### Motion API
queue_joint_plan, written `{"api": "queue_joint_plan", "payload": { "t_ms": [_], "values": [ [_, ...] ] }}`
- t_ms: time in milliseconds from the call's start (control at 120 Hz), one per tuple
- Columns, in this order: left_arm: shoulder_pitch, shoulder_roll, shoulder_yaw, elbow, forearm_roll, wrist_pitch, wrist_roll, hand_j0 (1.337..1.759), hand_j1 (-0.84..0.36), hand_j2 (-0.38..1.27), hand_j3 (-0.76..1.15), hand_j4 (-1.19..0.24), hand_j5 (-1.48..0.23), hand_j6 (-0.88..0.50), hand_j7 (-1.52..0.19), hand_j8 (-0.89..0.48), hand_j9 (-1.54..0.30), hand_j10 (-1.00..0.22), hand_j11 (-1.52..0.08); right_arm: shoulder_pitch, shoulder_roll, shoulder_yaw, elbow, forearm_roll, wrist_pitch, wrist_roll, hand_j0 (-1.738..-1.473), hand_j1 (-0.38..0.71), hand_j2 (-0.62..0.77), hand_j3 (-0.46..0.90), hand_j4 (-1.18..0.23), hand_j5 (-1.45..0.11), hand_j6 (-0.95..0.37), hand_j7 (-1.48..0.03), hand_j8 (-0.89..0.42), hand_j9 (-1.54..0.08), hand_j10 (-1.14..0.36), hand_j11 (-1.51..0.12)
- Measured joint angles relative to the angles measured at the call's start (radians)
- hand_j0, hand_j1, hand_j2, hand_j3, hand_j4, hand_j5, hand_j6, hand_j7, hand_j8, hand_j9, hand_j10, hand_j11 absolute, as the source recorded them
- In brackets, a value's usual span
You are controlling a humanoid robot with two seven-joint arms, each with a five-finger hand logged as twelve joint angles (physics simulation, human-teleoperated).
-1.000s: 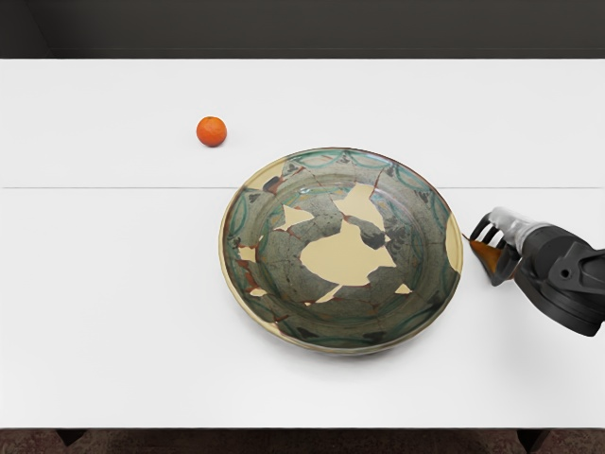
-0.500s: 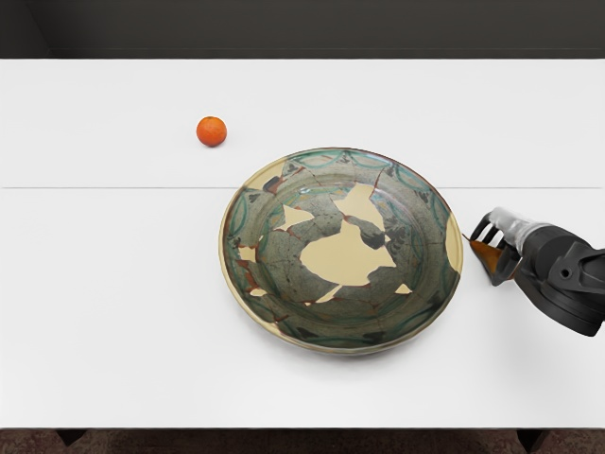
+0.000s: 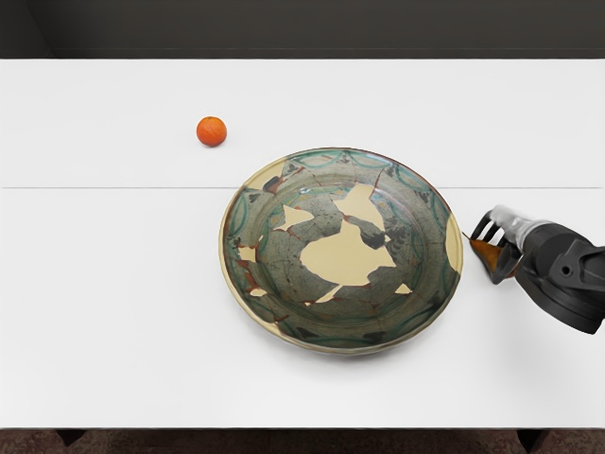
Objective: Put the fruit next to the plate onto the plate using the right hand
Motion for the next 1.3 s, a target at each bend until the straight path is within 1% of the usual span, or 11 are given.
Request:
{"api": "queue_joint_plan", "payload": {
  "t_ms": [225,417,575,758,1083,1300],
  "values": [
    [0.000,0.000,0.000,0.000,0.000,0.000,0.000,1.658,0.35,0.00,0.00,0.00,0.00,0.00,0.00,0.00,0.00,0.00,0.00,0.000,-0.002,-0.004,0.001,-0.001,0.000,0.000,-1.656,0.23,0.16,0.00,-0.43,-0.82,-0.30,-0.80,-0.42,-0.81,-0.59,-0.81],
    [0.000,0.000,0.000,0.000,0.000,0.000,0.000,1.658,0.35,0.00,0.00,0.00,0.00,0.00,0.00,0.00,0.00,0.00,0.00,0.003,-0.005,-0.004,0.003,-0.001,0.001,0.000,-1.657,0.24,0.20,0.00,-0.46,-0.86,-0.29,-0.83,-0.40,-0.84,-0.58,-0.84],
    [0.000,0.000,0.001,0.000,0.000,0.000,0.000,1.658,0.35,0.00,0.00,0.00,0.00,0.00,0.00,0.00,0.00,0.00,0.00,0.005,-0.009,-0.004,0.004,-0.001,0.001,0.001,-1.657,0.26,0.22,0.00,-0.56,-0.90,-0.26,-0.86,-0.38,-0.88,-0.56,-0.88],
    [-0.009,0.000,0.002,0.000,0.001,0.000,0.000,1.658,0.35,0.00,0.00,0.00,0.00,0.00,0.00,0.00,0.00,0.00,0.00,0.011,-0.028,-0.005,0.008,-0.002,0.001,0.001,-1.657,0.27,0.24,0.00,-0.61,-0.91,-0.26,-0.87,-0.38,-0.89,-0.57,-0.89],
    [-0.018,0.000,0.002,0.000,0.002,0.000,0.000,1.658,0.35,0.00,0.00,0.00,0.00,0.00,0.00,0.00,0.00,0.00,0.00,0.043,-0.060,-0.005,0.022,-0.002,0.001,0.000,-1.657,0.27,0.26,0.00,-0.65,-0.92,-0.28,-0.88,-0.40,-0.90,-0.57,-0.90],
    [-0.013,0.000,0.000,0.000,0.002,-0.001,0.000,1.658,0.35,0.00,0.00,0.00,0.00,0.00,0.00,0.00,0.00,0.00,0.00,0.081,-0.082,-0.004,0.051,0.010,0.001,0.000,-1.657,0.27,0.26,0.00,-0.65,-0.92,-0.28,-0.88,-0.40,-0.90,-0.57,-0.90]
  ]
}}
